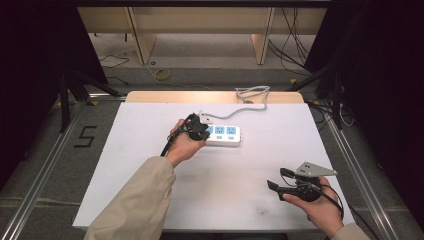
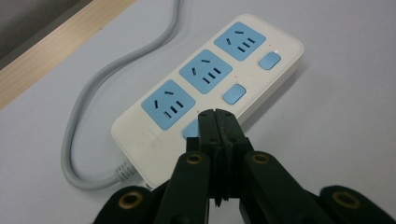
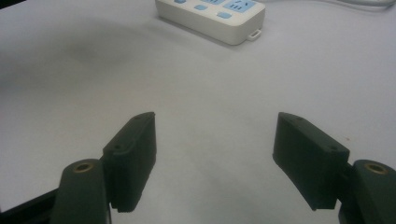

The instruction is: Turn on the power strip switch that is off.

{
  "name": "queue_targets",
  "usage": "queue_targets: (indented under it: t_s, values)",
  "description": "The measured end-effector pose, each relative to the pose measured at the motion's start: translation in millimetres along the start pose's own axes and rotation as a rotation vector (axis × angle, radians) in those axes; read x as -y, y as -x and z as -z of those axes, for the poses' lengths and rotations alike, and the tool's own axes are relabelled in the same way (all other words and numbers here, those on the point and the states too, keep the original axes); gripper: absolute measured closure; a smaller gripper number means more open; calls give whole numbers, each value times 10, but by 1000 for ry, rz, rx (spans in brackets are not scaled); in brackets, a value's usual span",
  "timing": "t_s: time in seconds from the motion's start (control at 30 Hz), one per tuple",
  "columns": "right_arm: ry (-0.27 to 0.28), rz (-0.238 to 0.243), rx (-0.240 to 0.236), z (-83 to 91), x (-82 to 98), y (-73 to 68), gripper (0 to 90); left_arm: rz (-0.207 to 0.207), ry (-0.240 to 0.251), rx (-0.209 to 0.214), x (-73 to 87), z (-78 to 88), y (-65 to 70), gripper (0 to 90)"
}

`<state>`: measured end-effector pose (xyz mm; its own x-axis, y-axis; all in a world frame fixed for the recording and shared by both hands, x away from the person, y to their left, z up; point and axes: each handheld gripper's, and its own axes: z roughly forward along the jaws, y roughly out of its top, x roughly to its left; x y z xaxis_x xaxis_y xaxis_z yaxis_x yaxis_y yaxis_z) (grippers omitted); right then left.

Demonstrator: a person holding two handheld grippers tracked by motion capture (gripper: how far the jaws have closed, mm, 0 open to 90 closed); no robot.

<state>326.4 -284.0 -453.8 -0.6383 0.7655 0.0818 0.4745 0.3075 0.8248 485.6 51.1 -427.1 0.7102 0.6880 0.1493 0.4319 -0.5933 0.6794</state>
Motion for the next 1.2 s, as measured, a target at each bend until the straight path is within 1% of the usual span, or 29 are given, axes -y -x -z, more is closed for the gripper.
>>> queue_targets:
  t_s: [0.17, 0.27, 0.3, 0.53, 0.6, 0.67, 0.77, 0.87, 0.9, 1.0, 1.1, 1.13, 1.2]
  values:
    - [-1, -1, 1, 0, 0, 1, 306, -1, 7, -7, -20, 13, -10, 899]
    - [-1, -1, 1, -1, 0, 2, 306, -3, 2, -9, -14, 5, -19, 899]
    - [-1, 0, 1, 0, 0, 2, 306, 1, 2, -7, -13, 2, -20, 899]
    - [1, 1, 0, 1, -1, 1, 306, 0, 1, -6, -25, -25, -18, 899]
    - [0, -1, 1, 0, 1, 2, 306, -4, -7, -5, -35, -28, -23, 899]
    - [-2, -1, 1, 1, 1, 2, 306, 2, -2, -4, -41, -35, -23, 899]
    - [-1, -1, 1, 0, 0, 1, 306, -10, -8, -15, -59, -40, -42, 899]
    - [0, -2, 3, 3, 1, 6, 305, -3, -3, -20, -91, -34, -66, 899]
    - [0, -3, 3, 3, 1, 6, 305, -7, -9, -17, -104, -27, -73, 899]
    - [0, -2, 3, 2, 1, 7, 306, -12, 1, -19, -130, -28, -65, 899]
    - [-3, -2, 2, 0, 1, 6, 305, -18, 1, -16, -143, -45, -56, 899]
    - [-3, -2, 2, 0, 1, 6, 305, -25, -8, -16, -148, -51, -59, 899]
    - [-3, -1, 2, 0, 1, 5, 306, -27, -10, -17, -157, -69, -64, 899]
